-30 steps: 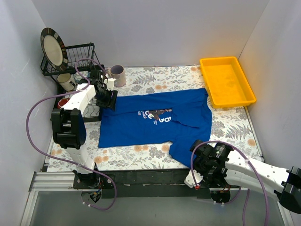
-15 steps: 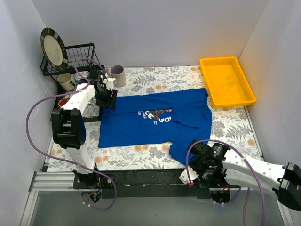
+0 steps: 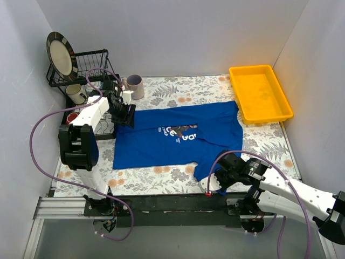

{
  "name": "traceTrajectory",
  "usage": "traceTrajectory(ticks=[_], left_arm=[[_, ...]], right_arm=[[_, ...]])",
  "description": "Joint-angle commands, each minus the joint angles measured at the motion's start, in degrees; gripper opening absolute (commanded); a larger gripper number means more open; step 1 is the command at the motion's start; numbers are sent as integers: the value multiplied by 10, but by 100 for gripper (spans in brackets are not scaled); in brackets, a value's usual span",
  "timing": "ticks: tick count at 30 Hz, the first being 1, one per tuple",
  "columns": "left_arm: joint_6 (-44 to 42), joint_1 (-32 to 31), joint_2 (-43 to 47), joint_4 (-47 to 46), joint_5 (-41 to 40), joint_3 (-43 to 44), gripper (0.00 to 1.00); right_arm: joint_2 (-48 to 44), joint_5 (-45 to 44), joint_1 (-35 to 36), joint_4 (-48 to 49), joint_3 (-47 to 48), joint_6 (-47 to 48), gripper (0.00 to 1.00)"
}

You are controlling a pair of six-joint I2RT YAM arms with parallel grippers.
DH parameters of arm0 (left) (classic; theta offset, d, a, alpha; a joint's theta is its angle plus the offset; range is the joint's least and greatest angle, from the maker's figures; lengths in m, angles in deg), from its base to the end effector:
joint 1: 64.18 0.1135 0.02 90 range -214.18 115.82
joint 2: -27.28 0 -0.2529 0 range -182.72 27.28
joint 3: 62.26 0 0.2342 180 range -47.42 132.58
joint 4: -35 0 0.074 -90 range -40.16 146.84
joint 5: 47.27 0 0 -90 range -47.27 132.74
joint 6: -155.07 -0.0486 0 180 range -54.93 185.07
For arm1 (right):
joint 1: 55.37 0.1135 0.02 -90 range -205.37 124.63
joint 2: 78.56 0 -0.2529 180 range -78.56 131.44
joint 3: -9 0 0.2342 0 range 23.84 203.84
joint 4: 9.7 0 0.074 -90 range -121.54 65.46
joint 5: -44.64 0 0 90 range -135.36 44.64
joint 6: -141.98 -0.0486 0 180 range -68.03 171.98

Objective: Roll the t-shirts
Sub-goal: Fold the T-shirt at the center of the board.

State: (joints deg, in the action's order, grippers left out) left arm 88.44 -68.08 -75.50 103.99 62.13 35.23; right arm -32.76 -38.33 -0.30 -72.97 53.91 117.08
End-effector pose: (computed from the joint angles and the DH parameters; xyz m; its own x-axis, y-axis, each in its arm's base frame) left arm 0.3397 -0.0393 0.2232 -0.9426 -0.3108 -0.1219 -0.2396 0.8842 -0.4010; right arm 0.0702 0.1109 0.1812 0.5488 -0.7865 -0.2834 -0.8229 -0.4484 -0.3490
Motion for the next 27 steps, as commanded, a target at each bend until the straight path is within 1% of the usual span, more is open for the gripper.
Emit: traceTrajectory(ticks=[1,3,4,5,6,7,8,10,15,19,27], left_arm=[[-7,3,27,15,25,19,52],[-6,3,28,17,24,17,52],[-6,3,29,17,23,17,52],[-5,3,29,18,23,17,52],[-5,3,30,19,22,18,52],[-4,3,31,20,21,17,52],[-3,3,31,20,21,15,52],[-3,3,30,17,20,10,52],[5,3,29,8,19,-3,52],[8,3,26,4,20,-10,52],[7,3,24,-1,15,-18,52]], right_arm=[[-19,-48,-1,-8,21,-43,1],[-24,-53,-1,-13,11,-47,1],[-32,-50,-1,-14,7,-46,10],[-34,-24,-1,-31,4,-38,19],[-34,-9,-1,-43,6,-27,26],[-31,7,-1,-54,8,-21,36],[-29,25,-1,-61,9,-19,44],[-23,32,-1,-76,9,-15,47],[-17,57,-1,-95,7,13,48],[-4,76,-1,-105,2,47,53],[25,60,-1,-62,-33,78,54]])
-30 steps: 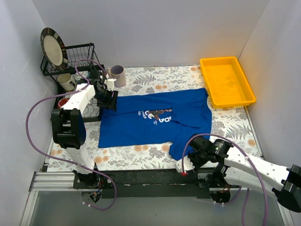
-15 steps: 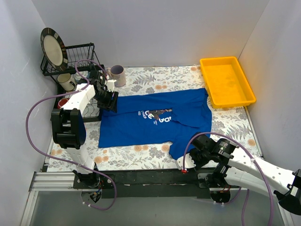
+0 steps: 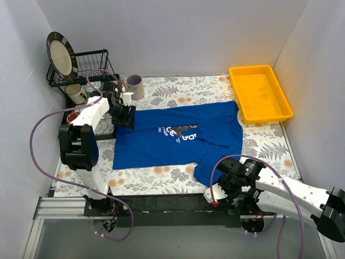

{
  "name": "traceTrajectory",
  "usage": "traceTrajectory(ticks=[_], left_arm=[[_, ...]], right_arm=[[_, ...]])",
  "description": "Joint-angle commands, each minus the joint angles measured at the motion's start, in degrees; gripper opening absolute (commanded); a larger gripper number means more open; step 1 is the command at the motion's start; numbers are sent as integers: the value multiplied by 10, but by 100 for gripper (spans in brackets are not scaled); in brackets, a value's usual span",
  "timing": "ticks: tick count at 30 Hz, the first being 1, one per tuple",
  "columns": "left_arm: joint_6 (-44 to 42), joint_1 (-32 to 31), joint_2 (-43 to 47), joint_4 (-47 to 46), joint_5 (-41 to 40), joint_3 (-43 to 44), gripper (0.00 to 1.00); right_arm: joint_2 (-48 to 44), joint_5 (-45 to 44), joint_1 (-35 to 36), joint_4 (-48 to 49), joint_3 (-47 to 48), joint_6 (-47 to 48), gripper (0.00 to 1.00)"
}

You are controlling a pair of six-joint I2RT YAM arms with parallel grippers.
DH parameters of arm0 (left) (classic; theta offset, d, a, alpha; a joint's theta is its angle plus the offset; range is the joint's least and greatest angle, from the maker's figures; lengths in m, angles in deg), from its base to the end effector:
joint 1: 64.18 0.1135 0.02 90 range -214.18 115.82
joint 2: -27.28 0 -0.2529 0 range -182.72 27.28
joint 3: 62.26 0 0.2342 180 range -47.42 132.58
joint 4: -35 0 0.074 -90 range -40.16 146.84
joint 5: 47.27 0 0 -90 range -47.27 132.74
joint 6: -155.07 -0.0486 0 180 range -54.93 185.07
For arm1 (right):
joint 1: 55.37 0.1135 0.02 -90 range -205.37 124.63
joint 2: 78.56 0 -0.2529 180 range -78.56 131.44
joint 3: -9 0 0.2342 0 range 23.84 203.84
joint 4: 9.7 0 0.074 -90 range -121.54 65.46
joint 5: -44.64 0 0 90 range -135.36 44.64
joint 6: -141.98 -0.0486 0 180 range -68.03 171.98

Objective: Roll the t-shirts
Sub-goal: Fold the T-shirt at the center of the board.

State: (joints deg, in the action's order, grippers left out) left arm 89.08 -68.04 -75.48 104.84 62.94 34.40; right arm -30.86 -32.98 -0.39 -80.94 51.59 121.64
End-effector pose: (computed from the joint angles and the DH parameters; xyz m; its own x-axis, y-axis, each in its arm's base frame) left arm 0.3359 -0.0395 0.2192 -0.9439 -0.3190 -0.0856 -0.2596 0.8767 -0.4050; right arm 0.0556 0.0975 0.1617 0.5834 -0.7633 -0.2774 -0.8110 -0.5658 -0.1489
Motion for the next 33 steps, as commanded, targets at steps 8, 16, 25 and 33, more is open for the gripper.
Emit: traceTrajectory(ticks=[8,16,25,33], left_arm=[[0,3,35,-18,4,-37,52],[0,3,23,-17,0,-32,52],[8,4,18,-15,-1,-23,52],[8,3,27,-10,-7,-28,52]], right_arm=[[-5,17,0,41,-21,61,52],[-17,38,0,39,-37,85,49],[-26,29,0,49,-58,104,47],[-45,13,0,88,-58,75,26]])
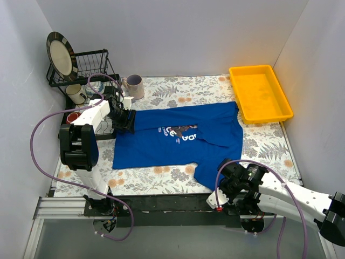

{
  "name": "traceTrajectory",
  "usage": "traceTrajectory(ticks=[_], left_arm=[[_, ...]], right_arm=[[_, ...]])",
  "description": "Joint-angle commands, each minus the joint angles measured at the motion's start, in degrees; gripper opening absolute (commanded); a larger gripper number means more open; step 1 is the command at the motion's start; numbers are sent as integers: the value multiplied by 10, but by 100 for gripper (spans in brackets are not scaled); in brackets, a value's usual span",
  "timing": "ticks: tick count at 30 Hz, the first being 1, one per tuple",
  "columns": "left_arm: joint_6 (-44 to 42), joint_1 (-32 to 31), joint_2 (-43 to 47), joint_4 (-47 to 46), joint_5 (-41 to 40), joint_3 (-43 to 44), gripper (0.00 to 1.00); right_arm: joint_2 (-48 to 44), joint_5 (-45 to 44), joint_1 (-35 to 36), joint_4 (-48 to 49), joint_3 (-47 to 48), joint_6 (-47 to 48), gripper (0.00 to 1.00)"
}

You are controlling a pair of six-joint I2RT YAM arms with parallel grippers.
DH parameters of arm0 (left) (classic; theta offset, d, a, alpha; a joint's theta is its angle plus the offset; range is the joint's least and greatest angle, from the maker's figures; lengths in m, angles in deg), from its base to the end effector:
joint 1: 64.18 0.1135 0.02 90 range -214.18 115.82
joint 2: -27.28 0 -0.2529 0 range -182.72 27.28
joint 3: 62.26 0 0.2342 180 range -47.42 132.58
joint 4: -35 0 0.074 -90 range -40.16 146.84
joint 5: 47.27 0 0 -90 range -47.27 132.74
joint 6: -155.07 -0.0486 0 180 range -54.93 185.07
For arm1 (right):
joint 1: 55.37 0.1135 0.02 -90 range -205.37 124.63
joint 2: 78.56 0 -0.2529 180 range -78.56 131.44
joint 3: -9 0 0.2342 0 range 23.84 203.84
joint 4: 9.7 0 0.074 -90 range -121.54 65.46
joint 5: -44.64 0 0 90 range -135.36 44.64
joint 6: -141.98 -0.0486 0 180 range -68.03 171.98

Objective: Roll the t-shirts
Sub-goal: Fold the T-shirt at the center of the board.

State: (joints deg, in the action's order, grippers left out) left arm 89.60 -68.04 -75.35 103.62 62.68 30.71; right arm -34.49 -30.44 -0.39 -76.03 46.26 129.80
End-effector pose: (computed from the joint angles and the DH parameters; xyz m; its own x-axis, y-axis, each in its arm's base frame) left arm 0.3286 -0.0388 0.2038 -0.9437 -0.3275 -0.0461 -0.2851 0.8763 -0.3883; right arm 0.0505 0.0939 0.1459 0.6995 -0.6476 -0.3020 -0.7128 -0.6620 -0.2315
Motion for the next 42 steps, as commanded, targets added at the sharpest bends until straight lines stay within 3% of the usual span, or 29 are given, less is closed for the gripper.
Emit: traceTrajectory(ticks=[1,5,12,17,20,26,34,42], left_arm=[[3,3,28,3,-4,10,52],[-1,3,21,9,-3,21,52],[-67,3,27,67,-37,41,52],[-180,17,89,133,-77,-26,53],[-201,38,104,166,-81,-48,54],[-140,110,122,185,-73,-88,54],[-114,122,121,186,-31,-174,54],[-72,122,89,137,-26,-190,52]], right_arm=[[-13,-15,0,34,6,-12,22],[-22,-33,0,10,38,-44,2],[-13,-76,-1,41,61,-168,1],[20,-81,-93,96,77,-165,1],[50,-68,-134,105,89,-182,1],[65,-70,-141,129,114,-269,1],[78,-48,-158,113,138,-279,1],[85,-44,-158,95,160,-287,1]])
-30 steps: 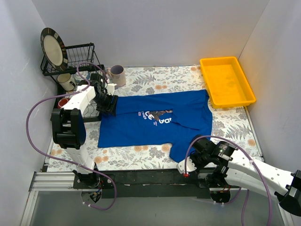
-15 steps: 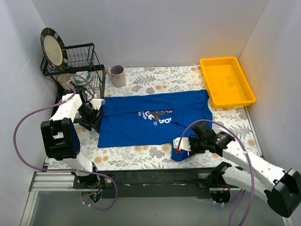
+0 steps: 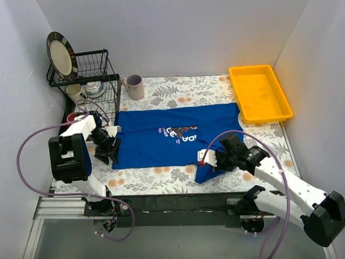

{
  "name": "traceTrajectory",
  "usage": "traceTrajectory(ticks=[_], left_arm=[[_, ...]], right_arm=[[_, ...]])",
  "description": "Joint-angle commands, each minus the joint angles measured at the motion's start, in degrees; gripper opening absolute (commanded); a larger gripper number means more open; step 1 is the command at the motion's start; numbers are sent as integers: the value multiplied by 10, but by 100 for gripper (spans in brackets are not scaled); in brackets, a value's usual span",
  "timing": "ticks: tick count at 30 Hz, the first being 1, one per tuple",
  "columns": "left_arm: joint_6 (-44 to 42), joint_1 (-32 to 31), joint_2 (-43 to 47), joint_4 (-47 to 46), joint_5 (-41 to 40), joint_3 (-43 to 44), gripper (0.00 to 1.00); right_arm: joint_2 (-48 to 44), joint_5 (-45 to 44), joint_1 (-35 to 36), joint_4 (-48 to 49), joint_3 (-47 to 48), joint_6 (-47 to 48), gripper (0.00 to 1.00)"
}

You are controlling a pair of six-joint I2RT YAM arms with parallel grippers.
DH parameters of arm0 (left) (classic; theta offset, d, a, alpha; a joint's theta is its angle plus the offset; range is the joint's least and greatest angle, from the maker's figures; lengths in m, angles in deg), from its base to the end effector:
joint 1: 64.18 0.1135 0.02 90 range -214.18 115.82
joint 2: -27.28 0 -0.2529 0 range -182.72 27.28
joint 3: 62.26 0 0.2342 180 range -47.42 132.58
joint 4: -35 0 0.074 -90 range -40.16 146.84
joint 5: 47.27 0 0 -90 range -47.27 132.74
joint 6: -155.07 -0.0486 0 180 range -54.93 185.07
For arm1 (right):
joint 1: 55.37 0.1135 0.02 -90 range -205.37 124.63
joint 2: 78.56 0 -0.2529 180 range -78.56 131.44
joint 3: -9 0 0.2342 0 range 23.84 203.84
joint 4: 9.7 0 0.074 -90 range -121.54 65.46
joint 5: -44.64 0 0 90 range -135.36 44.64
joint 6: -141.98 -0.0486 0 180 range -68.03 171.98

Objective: Roll the t-shirts
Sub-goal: Fold the T-shirt at the center of the board.

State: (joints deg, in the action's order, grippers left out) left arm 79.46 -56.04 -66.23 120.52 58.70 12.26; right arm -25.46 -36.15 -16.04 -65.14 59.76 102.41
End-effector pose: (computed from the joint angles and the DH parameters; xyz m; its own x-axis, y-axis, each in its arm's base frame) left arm 0.2263 0.0189 0.1728 -0.8775 -0.3669 0.3089 -0.4361 0.8783 -0.1957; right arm 0.1244 0.1120 0.2030 0.1163 -0.8884 -0.4440 -0.9450 0.0386 -0.3247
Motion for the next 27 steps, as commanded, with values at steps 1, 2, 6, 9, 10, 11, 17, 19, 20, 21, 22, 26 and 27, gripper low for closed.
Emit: traceTrajectory(ticks=[1,2,6,9,10,11,17,19,20,21,22,26,27], left_arm=[[34,1,-4,-39,11,-7,51],[37,1,-8,-47,10,-8,50],[38,-3,-4,-66,-23,-18,46],[30,-6,7,-85,-37,-37,46],[29,-7,5,-91,-43,-41,46],[28,-8,4,-93,-44,-45,46],[36,-21,4,-127,-46,-70,45],[41,-23,3,-134,-44,-74,45],[47,-28,0,-137,-42,-76,44],[49,-30,-3,-137,-42,-78,43],[49,-33,-4,-136,-42,-81,41],[49,-41,8,-135,-46,-99,38],[48,-41,15,-133,-52,-101,38]], right_arm=[[-5,14,-2,-14,24,-14,1],[-7,14,-1,-14,23,-15,1],[-14,15,-1,-18,22,-22,1],[-19,15,-2,-17,18,-24,1],[-20,15,-2,-15,15,-24,1],[-21,15,-4,-15,13,-24,1],[-22,15,-3,-11,13,-24,1],[-22,14,-4,-13,13,-24,1],[-24,13,-4,-16,13,-24,1],[-25,13,-4,-18,13,-24,1],[-26,13,-5,-20,13,-24,1],[-36,12,-5,-30,7,-25,1],[-36,12,-4,-32,6,-26,1]])
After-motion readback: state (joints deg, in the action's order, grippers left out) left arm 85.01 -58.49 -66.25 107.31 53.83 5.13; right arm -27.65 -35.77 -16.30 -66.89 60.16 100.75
